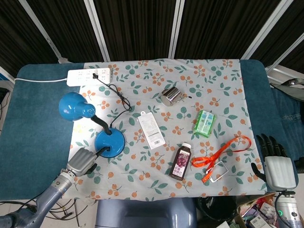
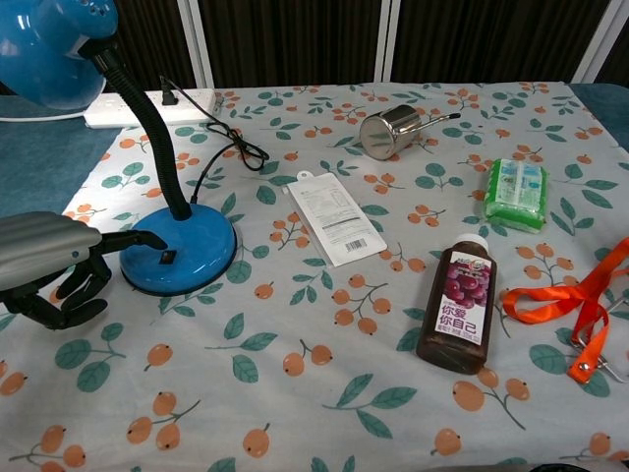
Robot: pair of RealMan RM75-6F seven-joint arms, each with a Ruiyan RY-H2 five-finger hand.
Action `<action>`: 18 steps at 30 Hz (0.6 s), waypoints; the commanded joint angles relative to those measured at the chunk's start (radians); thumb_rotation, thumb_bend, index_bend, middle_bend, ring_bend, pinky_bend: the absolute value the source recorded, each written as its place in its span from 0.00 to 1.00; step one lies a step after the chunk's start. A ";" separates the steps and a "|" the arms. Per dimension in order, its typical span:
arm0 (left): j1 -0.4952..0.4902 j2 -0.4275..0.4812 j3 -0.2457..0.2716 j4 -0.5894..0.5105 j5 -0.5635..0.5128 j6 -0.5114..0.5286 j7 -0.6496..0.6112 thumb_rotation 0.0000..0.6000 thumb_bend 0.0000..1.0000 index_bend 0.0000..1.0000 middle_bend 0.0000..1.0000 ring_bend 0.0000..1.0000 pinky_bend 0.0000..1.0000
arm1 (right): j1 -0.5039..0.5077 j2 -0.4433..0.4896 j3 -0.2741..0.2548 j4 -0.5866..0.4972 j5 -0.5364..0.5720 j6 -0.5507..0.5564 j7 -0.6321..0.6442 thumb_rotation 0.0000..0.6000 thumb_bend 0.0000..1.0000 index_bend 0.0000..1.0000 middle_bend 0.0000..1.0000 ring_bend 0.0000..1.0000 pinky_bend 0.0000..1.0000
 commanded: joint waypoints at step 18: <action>-0.003 -0.012 0.002 0.016 0.000 -0.011 -0.006 1.00 0.48 0.10 0.74 0.65 0.73 | 0.000 0.000 0.000 0.000 0.001 -0.001 0.001 1.00 0.22 0.01 0.06 0.07 0.17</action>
